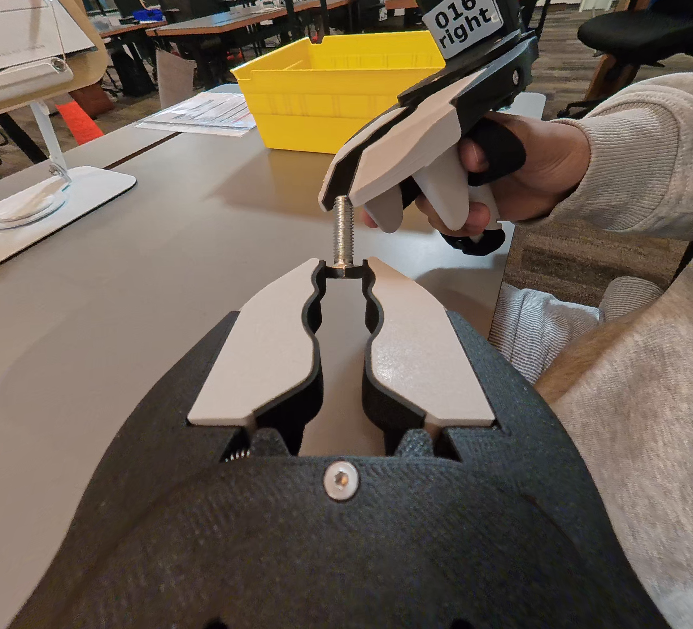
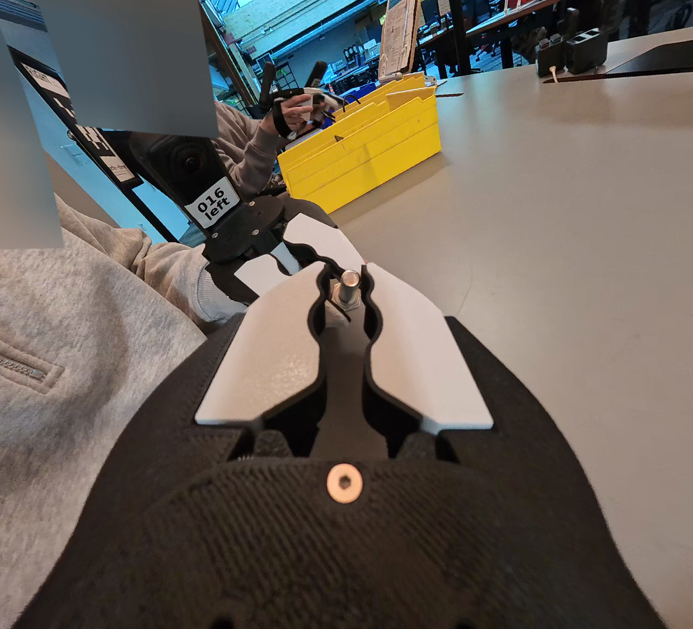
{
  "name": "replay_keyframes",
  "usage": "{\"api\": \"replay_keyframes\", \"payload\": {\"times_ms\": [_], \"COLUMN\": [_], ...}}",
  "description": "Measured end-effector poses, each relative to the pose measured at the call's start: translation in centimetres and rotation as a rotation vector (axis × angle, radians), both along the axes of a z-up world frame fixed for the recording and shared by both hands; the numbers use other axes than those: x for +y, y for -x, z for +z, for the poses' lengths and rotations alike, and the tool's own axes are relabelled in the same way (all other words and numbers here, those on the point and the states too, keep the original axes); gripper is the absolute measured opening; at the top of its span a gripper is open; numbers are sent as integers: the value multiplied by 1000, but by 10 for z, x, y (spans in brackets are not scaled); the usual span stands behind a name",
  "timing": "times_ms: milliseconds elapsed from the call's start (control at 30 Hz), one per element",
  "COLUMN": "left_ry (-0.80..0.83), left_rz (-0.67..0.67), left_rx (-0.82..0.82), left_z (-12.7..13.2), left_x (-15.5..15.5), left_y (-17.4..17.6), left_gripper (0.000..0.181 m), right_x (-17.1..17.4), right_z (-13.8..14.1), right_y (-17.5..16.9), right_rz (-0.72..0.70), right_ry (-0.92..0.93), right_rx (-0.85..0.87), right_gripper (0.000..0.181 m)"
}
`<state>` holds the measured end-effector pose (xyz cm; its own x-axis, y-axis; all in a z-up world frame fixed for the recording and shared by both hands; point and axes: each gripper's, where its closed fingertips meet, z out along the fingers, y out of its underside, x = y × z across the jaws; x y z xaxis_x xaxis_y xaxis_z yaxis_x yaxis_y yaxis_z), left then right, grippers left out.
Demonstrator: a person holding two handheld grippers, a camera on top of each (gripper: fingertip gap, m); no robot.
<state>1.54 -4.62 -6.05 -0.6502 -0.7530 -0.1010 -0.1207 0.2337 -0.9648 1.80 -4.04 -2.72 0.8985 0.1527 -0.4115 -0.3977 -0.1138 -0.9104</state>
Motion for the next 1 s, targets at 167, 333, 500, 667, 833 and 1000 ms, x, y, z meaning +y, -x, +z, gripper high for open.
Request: {"api": "replay_keyframes", "payload": {"times_ms": [167, 333, 500, 667, 833, 1000], "left_ry": [9, 17, 18, 15, 9, 21], "left_rz": [7, 8, 0, -14, -26, -40], "left_rx": [-3, -10, -10, -7, -3, 7], "left_z": [1, 3, 3, 2, 1, 1], "left_x": [1, 1, 0, -2, -4, -5], "left_y": [-1, -1, 0, 2, 3, 4], "left_gripper": [19, 19, 19, 19, 19, 20], "right_x": [0, 1, 1, 1, 1, 1], "right_z": [-1, -3, -4, -3, -4, -4], "right_y": [0, 0, 0, 2, 4, 6], "right_rz": [2, 2, 0, 8, 12, 17], "right_ry": [3, 17, 24, 23, 27, 30], "right_rx": [10, 1, -17, -23, -38, -49], "right_gripper": [17, 14, 10, 10, 10, 10]}}
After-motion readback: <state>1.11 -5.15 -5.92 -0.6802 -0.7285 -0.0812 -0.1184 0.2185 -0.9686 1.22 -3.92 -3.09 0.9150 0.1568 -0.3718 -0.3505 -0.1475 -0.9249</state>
